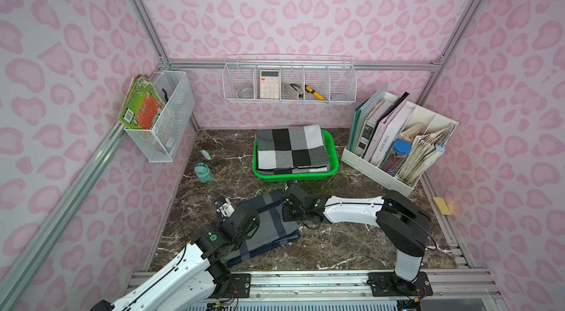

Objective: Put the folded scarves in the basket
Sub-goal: Move the scarf to the center of the board.

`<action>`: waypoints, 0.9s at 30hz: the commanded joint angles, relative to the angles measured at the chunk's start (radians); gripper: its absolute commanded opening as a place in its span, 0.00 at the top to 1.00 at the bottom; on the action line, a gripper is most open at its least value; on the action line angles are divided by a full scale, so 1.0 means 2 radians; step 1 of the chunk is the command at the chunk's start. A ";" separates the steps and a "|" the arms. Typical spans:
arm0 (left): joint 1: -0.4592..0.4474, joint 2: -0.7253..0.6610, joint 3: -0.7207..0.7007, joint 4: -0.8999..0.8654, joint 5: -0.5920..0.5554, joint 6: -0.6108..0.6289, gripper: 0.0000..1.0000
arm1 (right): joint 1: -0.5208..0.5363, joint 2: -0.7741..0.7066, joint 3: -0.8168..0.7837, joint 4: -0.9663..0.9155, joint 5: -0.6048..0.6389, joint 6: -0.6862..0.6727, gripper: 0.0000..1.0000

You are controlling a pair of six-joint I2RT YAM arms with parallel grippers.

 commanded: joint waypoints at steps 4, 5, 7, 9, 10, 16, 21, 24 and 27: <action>0.000 0.057 0.024 0.027 0.018 0.002 0.21 | -0.023 -0.143 -0.151 0.009 0.034 0.036 1.00; 0.000 0.070 0.031 0.030 0.018 0.004 0.22 | -0.029 -0.171 -0.176 0.003 0.040 0.042 1.00; 0.000 0.095 0.042 0.044 0.023 0.017 0.22 | -0.046 -0.216 -0.219 -0.022 0.053 0.059 1.00; 0.000 0.123 0.059 0.050 0.026 0.032 0.22 | -0.070 -0.257 -0.253 -0.045 0.053 0.059 1.00; 0.000 0.139 0.069 0.050 0.024 0.038 0.22 | -0.083 -0.278 -0.265 -0.056 0.055 0.056 0.98; 0.003 0.207 0.110 0.038 0.013 0.053 0.23 | -0.130 -0.399 -0.314 -0.076 0.082 0.042 0.68; 0.019 0.214 0.091 0.097 0.069 0.071 0.22 | -0.176 -0.455 -0.338 -0.057 0.050 0.020 0.41; 0.029 0.207 0.071 0.134 0.107 0.084 0.21 | -0.200 -0.454 -0.338 -0.056 0.033 0.004 0.35; 0.032 0.204 0.062 0.117 0.112 0.081 0.21 | -0.209 -0.434 -0.336 -0.033 0.007 -0.005 0.32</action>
